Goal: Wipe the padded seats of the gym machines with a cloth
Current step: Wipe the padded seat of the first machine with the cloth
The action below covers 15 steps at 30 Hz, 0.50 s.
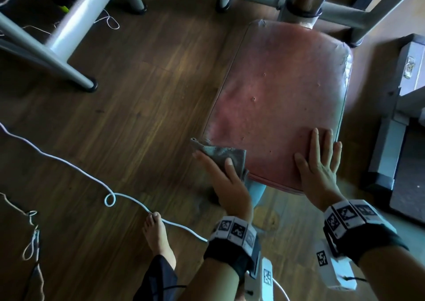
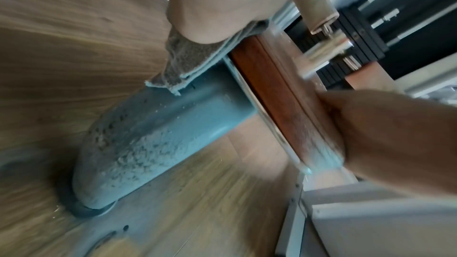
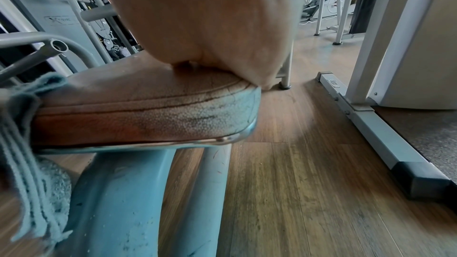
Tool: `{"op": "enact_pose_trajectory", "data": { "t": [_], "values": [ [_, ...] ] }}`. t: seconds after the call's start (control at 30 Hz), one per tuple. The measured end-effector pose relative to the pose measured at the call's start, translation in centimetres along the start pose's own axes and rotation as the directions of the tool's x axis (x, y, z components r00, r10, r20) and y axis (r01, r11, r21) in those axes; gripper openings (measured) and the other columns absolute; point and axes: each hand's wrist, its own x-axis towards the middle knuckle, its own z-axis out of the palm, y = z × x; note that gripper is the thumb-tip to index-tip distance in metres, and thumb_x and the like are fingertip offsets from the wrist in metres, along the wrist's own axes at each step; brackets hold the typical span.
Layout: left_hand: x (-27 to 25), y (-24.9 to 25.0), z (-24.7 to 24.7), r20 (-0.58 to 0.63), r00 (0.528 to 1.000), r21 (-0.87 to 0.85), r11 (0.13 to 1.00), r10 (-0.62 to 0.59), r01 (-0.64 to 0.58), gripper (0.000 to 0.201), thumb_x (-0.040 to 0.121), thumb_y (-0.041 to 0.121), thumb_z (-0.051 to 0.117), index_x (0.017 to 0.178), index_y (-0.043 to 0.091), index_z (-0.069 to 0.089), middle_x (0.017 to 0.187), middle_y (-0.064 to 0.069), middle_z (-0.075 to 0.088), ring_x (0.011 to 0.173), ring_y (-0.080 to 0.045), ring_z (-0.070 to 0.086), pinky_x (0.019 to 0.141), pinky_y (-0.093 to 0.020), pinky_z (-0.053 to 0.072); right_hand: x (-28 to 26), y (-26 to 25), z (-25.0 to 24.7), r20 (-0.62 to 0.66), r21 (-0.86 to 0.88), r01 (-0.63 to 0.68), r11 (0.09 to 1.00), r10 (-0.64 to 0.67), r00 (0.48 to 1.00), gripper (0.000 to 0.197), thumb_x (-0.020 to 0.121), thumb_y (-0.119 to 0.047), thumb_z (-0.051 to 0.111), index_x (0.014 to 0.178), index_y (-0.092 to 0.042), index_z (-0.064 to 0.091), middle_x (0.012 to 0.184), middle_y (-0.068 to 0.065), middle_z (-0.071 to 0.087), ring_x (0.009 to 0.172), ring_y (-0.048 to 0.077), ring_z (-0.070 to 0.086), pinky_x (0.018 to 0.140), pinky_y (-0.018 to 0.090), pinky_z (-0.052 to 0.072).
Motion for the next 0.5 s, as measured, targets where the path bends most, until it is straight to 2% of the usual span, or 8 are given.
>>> {"op": "enact_pose_trajectory", "data": {
  "t": [0.07, 0.17, 0.23, 0.3, 0.37, 0.43, 0.5],
  "values": [
    [-1.0, 0.0, 0.0, 0.056, 0.998, 0.05, 0.998, 0.04, -0.043, 0.065, 0.102, 0.016, 0.041, 0.154, 0.009, 0.002, 0.162, -0.005, -0.005, 0.145, 0.005, -0.003, 0.114, -0.008, 0.007, 0.2, 0.3, 0.2, 0.001, -0.026, 0.023, 0.999, -0.023, 1.0, 0.072, 0.092, -0.058, 0.017, 0.152, -0.032, -0.013, 0.158, -0.004, -0.027, 0.143, 0.02, -0.031, 0.113, 0.034, -0.019],
    [-2.1, -0.1, -0.7, 0.161, 0.98, 0.095, 0.986, 0.118, -0.134, 0.066, 0.102, 0.019, 0.041, 0.154, 0.011, 0.001, 0.16, -0.001, -0.019, 0.145, 0.004, -0.011, 0.113, -0.007, 0.003, -0.1, -0.2, -0.1, 0.01, 0.044, -0.034, 0.998, 0.033, 0.999, 0.066, 0.1, -0.048, 0.028, 0.152, -0.035, -0.011, 0.157, -0.009, -0.028, 0.142, 0.017, -0.031, 0.111, 0.032, -0.017],
    [-1.4, -0.3, -1.2, 0.209, 0.965, 0.082, 0.98, 0.161, -0.181, 0.066, 0.102, 0.017, 0.043, 0.154, 0.012, 0.002, 0.16, -0.001, -0.02, 0.145, 0.001, -0.012, 0.114, -0.008, 0.001, -0.4, -0.7, -0.4, 0.012, 0.059, -0.047, 0.997, 0.046, 0.999, 0.065, 0.101, -0.046, 0.029, 0.151, -0.036, -0.011, 0.156, -0.01, -0.028, 0.142, 0.017, -0.03, 0.112, 0.032, -0.016],
    [0.3, -0.5, -1.6, 0.198, 0.965, 0.08, 0.978, 0.172, -0.191, 0.068, 0.101, 0.015, 0.043, 0.153, 0.011, -0.001, 0.16, -0.003, -0.017, 0.146, 0.0, -0.012, 0.115, -0.01, 0.0, -0.3, -0.5, -0.4, 0.001, 0.026, -0.01, 1.0, 0.01, 1.0, 0.065, 0.101, -0.047, 0.027, 0.152, -0.034, -0.011, 0.157, -0.007, -0.027, 0.142, 0.018, -0.03, 0.113, 0.034, -0.018],
    [1.6, -0.4, -1.6, 0.165, 0.97, 0.106, 0.975, 0.179, -0.197, 0.068, 0.101, 0.014, 0.043, 0.152, 0.006, -0.001, 0.16, -0.007, -0.014, 0.146, -0.003, -0.011, 0.115, -0.011, 0.0, 0.0, 0.0, -0.1, -0.031, -0.04, 0.115, 0.993, -0.116, 0.993, 0.064, 0.098, -0.051, 0.02, 0.15, -0.031, -0.01, 0.159, -0.004, -0.021, 0.142, 0.014, -0.031, 0.116, 0.039, -0.019],
    [1.2, -0.3, -1.4, 0.16, 0.97, 0.137, 0.969, 0.183, -0.206, 0.068, 0.101, 0.013, 0.043, 0.152, 0.002, 0.0, 0.16, -0.01, -0.015, 0.147, -0.007, -0.013, 0.115, -0.011, -0.002, 0.2, 0.9, 0.4, -0.001, -0.117, 0.168, 0.979, -0.169, 0.986, 0.066, 0.095, -0.059, 0.012, 0.152, -0.026, 0.0, 0.16, -0.001, -0.02, 0.142, 0.013, -0.03, 0.117, 0.042, -0.018],
    [-0.6, -0.2, -1.0, 0.208, 0.961, 0.122, 0.97, 0.18, -0.209, 0.07, 0.101, 0.016, 0.043, 0.152, 0.006, -0.003, 0.159, -0.008, -0.022, 0.147, -0.012, -0.016, 0.117, -0.016, -0.003, 0.4, 1.6, 0.8, 0.011, -0.183, 0.161, 0.97, -0.162, 0.987, 0.076, 0.094, -0.06, 0.007, 0.154, -0.013, 0.013, 0.16, 0.006, -0.018, 0.144, 0.023, -0.028, 0.117, 0.049, -0.014]
  ]
}}
